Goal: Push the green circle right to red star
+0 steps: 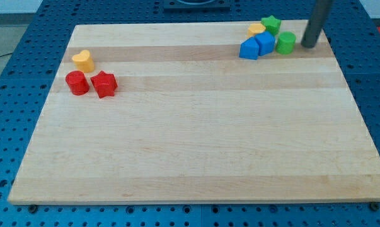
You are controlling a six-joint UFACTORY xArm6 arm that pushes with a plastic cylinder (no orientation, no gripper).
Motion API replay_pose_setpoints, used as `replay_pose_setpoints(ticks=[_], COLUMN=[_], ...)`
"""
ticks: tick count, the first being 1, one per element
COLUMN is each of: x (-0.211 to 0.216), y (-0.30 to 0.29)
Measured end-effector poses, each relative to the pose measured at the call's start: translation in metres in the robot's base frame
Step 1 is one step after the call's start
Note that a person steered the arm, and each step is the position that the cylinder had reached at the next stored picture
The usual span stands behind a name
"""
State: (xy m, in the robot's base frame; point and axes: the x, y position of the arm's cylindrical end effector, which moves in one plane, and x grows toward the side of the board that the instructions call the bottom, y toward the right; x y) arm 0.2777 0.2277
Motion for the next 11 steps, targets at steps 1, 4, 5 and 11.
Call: replay_pose_setpoints(ticks=[1, 4, 5, 11], x=[0.000, 0.016, 0.064, 0.165], y=[-0.026, -0.079, -0.113, -0.178])
